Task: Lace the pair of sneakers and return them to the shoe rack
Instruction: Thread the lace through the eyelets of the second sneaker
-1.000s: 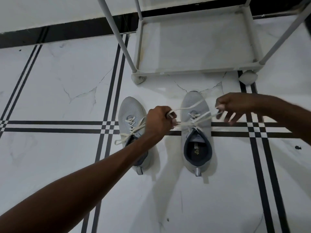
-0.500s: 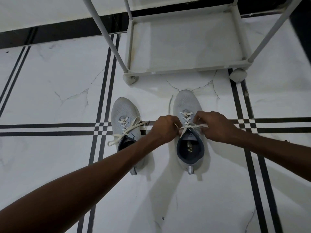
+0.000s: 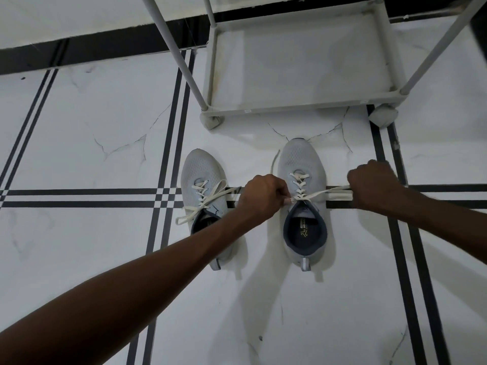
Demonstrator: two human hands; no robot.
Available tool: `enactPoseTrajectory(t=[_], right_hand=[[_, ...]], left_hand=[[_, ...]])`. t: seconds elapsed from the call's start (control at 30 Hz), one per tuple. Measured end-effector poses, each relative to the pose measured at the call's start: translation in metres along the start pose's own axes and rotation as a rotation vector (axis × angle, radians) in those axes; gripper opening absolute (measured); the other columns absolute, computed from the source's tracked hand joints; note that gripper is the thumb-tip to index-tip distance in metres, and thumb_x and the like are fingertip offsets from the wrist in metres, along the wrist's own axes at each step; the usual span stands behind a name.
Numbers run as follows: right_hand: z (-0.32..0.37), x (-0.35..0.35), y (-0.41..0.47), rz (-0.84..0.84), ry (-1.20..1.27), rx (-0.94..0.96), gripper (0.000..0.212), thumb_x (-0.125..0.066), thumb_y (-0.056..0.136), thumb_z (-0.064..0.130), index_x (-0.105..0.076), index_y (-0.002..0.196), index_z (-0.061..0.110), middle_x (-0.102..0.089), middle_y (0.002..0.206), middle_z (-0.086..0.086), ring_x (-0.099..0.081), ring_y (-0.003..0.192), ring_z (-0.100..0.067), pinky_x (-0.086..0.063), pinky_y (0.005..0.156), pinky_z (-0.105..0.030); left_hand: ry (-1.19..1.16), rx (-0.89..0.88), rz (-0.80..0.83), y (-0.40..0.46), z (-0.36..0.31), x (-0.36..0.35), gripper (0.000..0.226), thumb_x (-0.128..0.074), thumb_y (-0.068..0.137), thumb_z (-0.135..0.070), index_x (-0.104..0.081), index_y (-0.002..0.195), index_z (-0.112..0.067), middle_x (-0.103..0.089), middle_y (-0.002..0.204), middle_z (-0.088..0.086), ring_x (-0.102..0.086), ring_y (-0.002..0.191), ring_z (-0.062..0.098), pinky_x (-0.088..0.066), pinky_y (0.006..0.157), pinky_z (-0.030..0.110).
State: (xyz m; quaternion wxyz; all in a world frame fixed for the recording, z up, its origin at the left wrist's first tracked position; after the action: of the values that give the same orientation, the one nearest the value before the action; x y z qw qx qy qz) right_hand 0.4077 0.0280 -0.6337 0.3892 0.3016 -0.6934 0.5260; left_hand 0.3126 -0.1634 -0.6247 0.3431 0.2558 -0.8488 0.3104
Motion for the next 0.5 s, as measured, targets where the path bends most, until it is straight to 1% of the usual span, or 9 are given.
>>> enactPoseTrajectory(t=[0.03, 0.07, 0.1, 0.17, 0.2, 0.3, 0.33, 0.4, 0.5], right_hand=[[-0.006, 0.0, 0.0, 0.023, -0.033, -0.018, 0.032, -0.067, 0.082, 0.032, -0.042, 0.07, 0.015, -0.053, 0.074, 0.001, -0.053, 0.082, -0.023, -0.044, 0.08, -0.031], [-0.009, 0.002, 0.001, 0.005, -0.051, -0.014, 0.027, -0.067, 0.082, 0.031, -0.047, 0.074, 0.015, -0.054, 0.077, 0.0, -0.053, 0.084, -0.022, -0.045, 0.08, -0.032], [-0.005, 0.005, 0.002, -0.06, -0.038, 0.035, 0.02, -0.068, 0.082, 0.031, -0.057, 0.086, 0.014, -0.06, 0.084, -0.001, -0.055, 0.088, -0.023, -0.045, 0.08, -0.033], [0.016, 0.013, 0.001, -0.164, 0.132, 0.172, 0.029, -0.072, 0.082, 0.029, -0.068, 0.108, 0.017, -0.069, 0.1, -0.003, -0.056, 0.096, -0.025, -0.047, 0.08, -0.036], [0.027, 0.017, -0.003, -0.174, 0.284, 0.207, 0.031, -0.075, 0.081, 0.026, -0.071, 0.111, 0.019, -0.071, 0.102, -0.003, -0.055, 0.097, -0.024, -0.049, 0.081, -0.037], [0.046, 0.02, -0.01, -0.138, 0.599, 0.233, 0.02, -0.078, 0.081, 0.017, -0.075, 0.101, 0.021, -0.074, 0.097, 0.001, -0.06, 0.085, -0.016, -0.051, 0.076, -0.032], [0.046, 0.017, -0.01, -0.125, 0.662, 0.21, 0.015, -0.078, 0.08, 0.013, -0.075, 0.093, 0.02, -0.075, 0.091, 0.002, -0.064, 0.079, -0.014, -0.052, 0.073, -0.029], [0.041, 0.009, -0.007, -0.095, 0.792, 0.164, 0.018, -0.078, 0.078, 0.006, -0.071, 0.08, 0.023, -0.072, 0.074, 0.005, -0.068, 0.067, -0.008, -0.052, 0.065, -0.022], [0.041, 0.005, -0.008, -0.134, 0.798, 0.146, 0.017, -0.076, 0.078, 0.006, -0.074, 0.082, 0.022, -0.066, 0.068, 0.011, -0.06, 0.061, 0.0, -0.04, 0.058, -0.009]], left_hand=[[-0.001, 0.0, 0.001, 0.0, 0.001, 0.0, 0.006, -0.077, 0.08, -0.02, -0.077, 0.085, -0.016, -0.078, 0.08, 0.004, -0.071, 0.08, 0.022, -0.056, 0.076, 0.036], [-0.018, -0.004, 0.0, 0.001, 0.001, -0.001, 0.006, -0.078, 0.08, -0.019, -0.077, 0.085, -0.016, -0.078, 0.081, 0.004, -0.072, 0.08, 0.022, -0.057, 0.077, 0.037], [-0.042, -0.009, -0.001, 0.001, 0.002, -0.001, 0.006, -0.078, 0.079, -0.017, -0.077, 0.085, -0.016, -0.078, 0.081, 0.004, -0.072, 0.08, 0.021, -0.058, 0.077, 0.038], [-0.074, -0.017, -0.004, 0.002, 0.002, -0.002, 0.008, -0.08, 0.078, -0.015, -0.077, 0.085, -0.017, -0.078, 0.081, 0.003, -0.073, 0.079, 0.019, -0.059, 0.077, 0.039], [-0.082, -0.015, -0.005, 0.003, 0.001, -0.003, 0.008, -0.08, 0.077, -0.015, -0.078, 0.085, -0.017, -0.078, 0.08, 0.003, -0.073, 0.078, 0.019, -0.06, 0.076, 0.039], [-0.091, -0.019, -0.013, 0.004, 0.001, -0.003, 0.008, -0.081, 0.077, -0.015, -0.078, 0.085, -0.016, -0.077, 0.08, 0.004, -0.073, 0.077, 0.019, -0.06, 0.075, 0.04], [-0.086, -0.028, -0.013, 0.004, 0.002, -0.004, 0.009, -0.081, 0.078, -0.014, -0.078, 0.086, -0.016, -0.078, 0.081, 0.004, -0.073, 0.077, 0.02, -0.06, 0.075, 0.039], [-0.07, -0.044, -0.005, 0.004, 0.001, -0.005, 0.01, -0.079, 0.079, -0.013, -0.078, 0.089, -0.015, -0.078, 0.083, 0.006, -0.073, 0.08, 0.021, -0.059, 0.076, 0.037], [-0.03, -0.078, 0.011, 0.002, -0.002, -0.007, 0.011, -0.078, 0.081, -0.013, -0.077, 0.092, -0.013, -0.078, 0.086, 0.005, -0.072, 0.083, 0.021, -0.056, 0.075, 0.032]])
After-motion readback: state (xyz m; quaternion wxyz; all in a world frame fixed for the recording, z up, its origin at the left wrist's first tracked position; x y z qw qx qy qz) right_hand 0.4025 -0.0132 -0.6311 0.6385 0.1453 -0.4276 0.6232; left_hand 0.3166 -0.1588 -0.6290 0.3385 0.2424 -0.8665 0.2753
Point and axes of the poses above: each hand's wrist, its own y-axis towards the middle knuckle, its own x-axis out of the back of the hand, z = x × y, the point moved 6 cm from there along y, towards the middle knuckle
